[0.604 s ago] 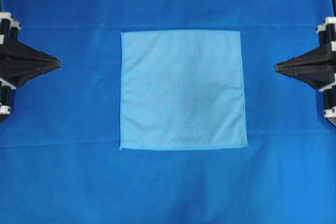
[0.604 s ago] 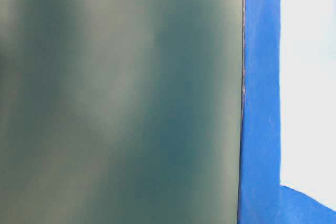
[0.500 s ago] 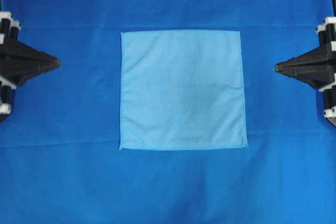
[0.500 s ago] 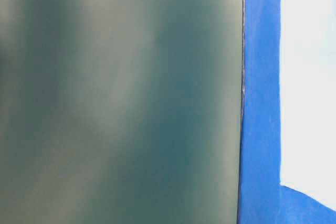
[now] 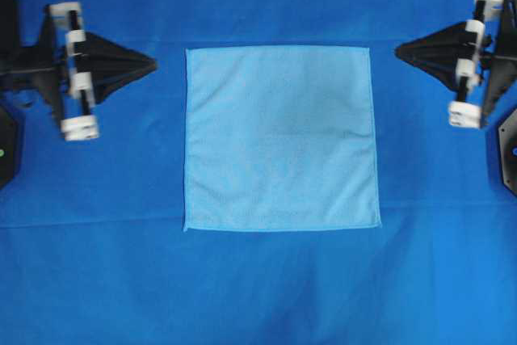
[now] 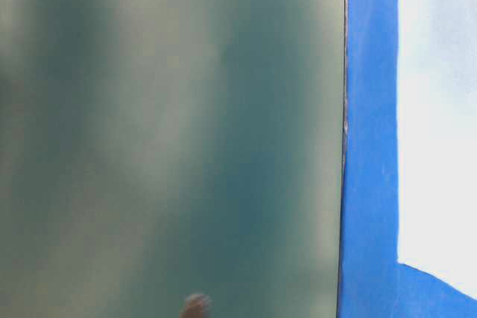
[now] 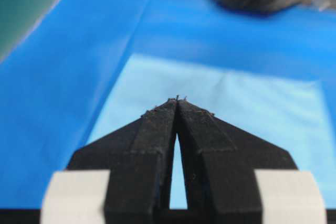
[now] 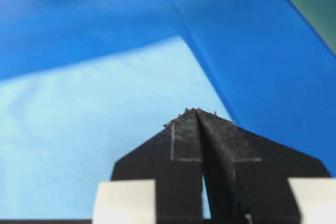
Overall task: Fold the light blue towel.
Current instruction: 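Move both grippers to the far corners of the light blue towel and grasp them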
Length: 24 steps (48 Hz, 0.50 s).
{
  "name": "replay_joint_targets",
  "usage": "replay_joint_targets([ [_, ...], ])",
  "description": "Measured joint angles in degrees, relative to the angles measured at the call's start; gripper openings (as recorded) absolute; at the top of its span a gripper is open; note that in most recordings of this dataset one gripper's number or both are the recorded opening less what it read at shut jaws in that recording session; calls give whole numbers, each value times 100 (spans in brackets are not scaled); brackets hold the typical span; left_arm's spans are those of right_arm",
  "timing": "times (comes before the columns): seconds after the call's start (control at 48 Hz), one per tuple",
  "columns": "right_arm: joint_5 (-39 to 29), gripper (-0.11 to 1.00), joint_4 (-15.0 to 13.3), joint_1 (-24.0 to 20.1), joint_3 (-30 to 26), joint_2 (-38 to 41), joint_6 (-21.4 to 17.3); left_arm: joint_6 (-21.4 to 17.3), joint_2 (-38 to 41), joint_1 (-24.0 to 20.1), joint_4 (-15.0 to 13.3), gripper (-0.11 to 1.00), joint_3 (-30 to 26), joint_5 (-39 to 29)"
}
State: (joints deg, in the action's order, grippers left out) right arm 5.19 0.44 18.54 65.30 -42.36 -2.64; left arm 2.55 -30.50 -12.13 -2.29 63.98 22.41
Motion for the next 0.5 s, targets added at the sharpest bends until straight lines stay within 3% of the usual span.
replay_joint_targets([
  [0.104,-9,3,9,255,-26,536,0,176,580,-281,0,14,-105,79],
  [0.271,9,50,9,615,-185,1521,0,246,1477,-598,0,62,-325,220],
  [0.333,44,62,0,729,-264,1951,0,281,1819,-677,0,80,-404,308],
  [0.417,105,61,-18,888,-334,2408,0,281,2250,-747,0,92,-510,404],
  [0.5,290,59,-62,949,-413,2856,18,281,2602,-800,0,91,-606,466],
])
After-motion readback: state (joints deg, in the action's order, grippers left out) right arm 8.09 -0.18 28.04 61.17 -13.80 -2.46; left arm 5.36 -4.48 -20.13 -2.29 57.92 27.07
